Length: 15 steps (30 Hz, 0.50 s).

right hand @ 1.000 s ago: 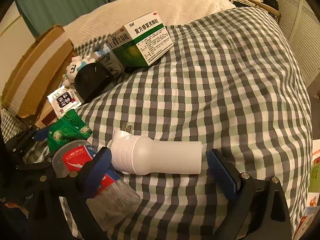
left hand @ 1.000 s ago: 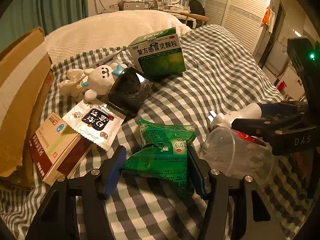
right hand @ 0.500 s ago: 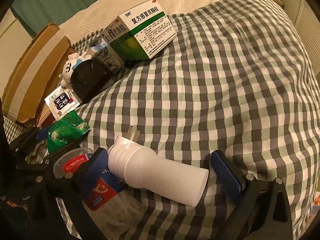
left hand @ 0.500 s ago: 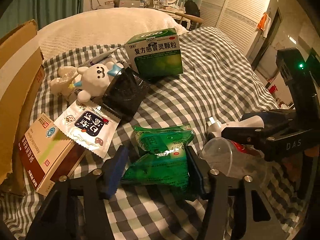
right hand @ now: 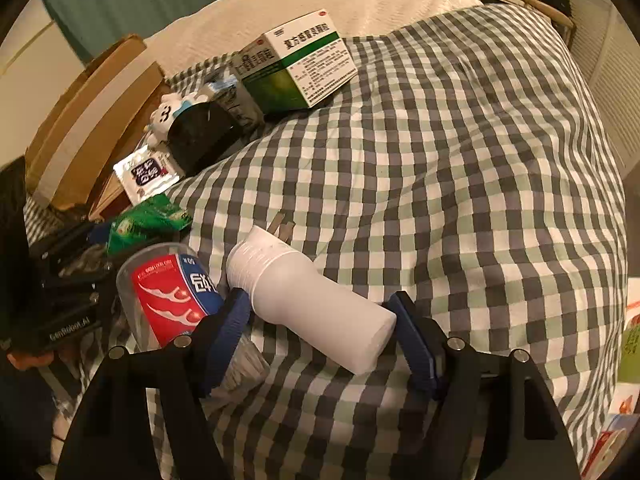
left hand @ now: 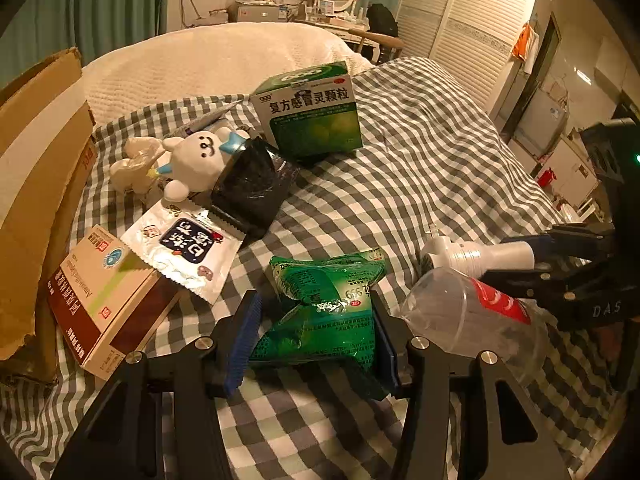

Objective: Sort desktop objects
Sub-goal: 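Grasp the white plastic bottle with the right tool while the left tool grasps the green packet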

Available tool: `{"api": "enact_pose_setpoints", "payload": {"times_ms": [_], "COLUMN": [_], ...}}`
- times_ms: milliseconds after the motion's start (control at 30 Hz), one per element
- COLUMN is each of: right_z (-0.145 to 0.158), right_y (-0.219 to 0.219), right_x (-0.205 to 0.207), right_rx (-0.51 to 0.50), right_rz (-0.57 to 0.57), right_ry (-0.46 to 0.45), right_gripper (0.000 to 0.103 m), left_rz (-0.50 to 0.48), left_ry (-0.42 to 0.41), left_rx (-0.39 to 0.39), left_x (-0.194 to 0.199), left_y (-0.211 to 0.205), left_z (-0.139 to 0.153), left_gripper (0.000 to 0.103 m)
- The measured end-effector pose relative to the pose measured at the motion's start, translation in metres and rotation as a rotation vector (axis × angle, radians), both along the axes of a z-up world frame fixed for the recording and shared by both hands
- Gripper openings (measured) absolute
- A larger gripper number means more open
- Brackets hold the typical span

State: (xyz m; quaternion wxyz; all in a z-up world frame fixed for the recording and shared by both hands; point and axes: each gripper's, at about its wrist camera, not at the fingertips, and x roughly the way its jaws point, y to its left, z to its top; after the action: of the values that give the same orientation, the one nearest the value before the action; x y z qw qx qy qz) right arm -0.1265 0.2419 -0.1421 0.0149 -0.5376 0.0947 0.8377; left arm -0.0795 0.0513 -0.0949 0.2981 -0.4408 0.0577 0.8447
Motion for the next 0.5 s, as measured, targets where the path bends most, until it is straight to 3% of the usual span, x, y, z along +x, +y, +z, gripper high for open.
{"api": "enact_pose_setpoints", "payload": {"times_ms": [167,367,500], "right_z": [0.001,0.000,-0.006], "right_y": [-0.008,-0.015,-0.017], "right_x": [0.005,0.004,-0.008], "right_rx": [0.062,0.099,0.087], "right_rz": [0.096,0.182,0.223], "right_ry": [-0.041,-0.037,-0.028], "right_gripper": [0.049,0.045,0.049], "left_rz": [0.015,0.019,0.028], "left_ry": [-0.006,-0.010,-0.014], "left_rx": [0.010,0.011,0.011], "left_x": [-0.001,-0.001,-0.002], "left_y": [-0.004,-0.005,-0.006], "left_z": [0.002,0.001,0.001], "left_gripper": [0.053,0.053,0.053]}}
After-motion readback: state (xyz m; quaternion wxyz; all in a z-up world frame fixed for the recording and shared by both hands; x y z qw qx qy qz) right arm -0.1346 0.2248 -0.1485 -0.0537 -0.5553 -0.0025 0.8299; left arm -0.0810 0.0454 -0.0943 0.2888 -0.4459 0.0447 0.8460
